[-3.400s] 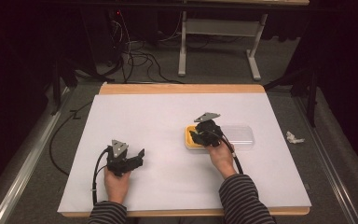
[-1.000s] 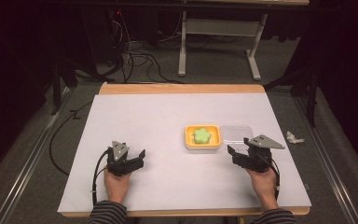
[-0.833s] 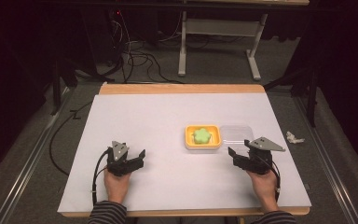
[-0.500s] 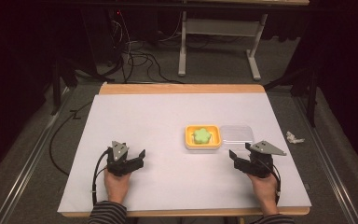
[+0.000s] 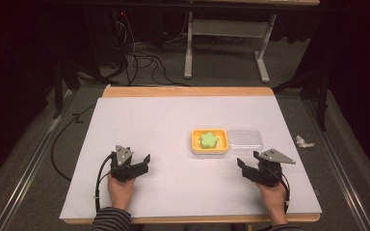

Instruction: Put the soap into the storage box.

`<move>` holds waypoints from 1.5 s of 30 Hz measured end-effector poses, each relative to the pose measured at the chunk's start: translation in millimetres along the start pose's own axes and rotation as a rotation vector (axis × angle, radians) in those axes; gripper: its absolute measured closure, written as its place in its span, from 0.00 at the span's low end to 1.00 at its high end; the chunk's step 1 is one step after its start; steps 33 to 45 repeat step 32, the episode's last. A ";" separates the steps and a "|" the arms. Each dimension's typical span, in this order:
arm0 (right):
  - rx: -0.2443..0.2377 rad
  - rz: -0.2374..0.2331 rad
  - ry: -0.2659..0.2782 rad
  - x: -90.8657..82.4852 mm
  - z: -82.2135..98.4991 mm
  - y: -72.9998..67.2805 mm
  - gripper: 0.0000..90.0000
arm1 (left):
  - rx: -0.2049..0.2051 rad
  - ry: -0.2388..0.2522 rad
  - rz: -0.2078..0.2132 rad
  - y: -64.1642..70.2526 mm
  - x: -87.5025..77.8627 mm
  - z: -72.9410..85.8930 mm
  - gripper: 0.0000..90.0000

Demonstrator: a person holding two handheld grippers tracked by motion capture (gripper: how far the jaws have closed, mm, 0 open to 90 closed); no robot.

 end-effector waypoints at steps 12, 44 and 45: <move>0.029 -0.006 -0.015 6.3 17.3 -5.1 0.34 | -0.010 0.002 0.003 0.4 0.2 -0.4 0.21; 0.002 -0.003 -0.016 11.0 25.8 -12.8 0.33 | -0.001 -0.004 -0.001 -0.5 -0.1 -0.1 0.21; 0.002 -0.003 -0.016 11.0 25.8 -12.8 0.33 | -0.001 -0.004 -0.001 -0.5 -0.1 -0.1 0.21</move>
Point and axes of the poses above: each handheld gripper's, and its own axes: x roughly forward along the jaws, z roughly out of its underside, y roughly to its right, the point moved 6 cm from there along x, roughly forward along the jaws, and after that the axes turned 13 degrees about -x, right-handed, at the moved point
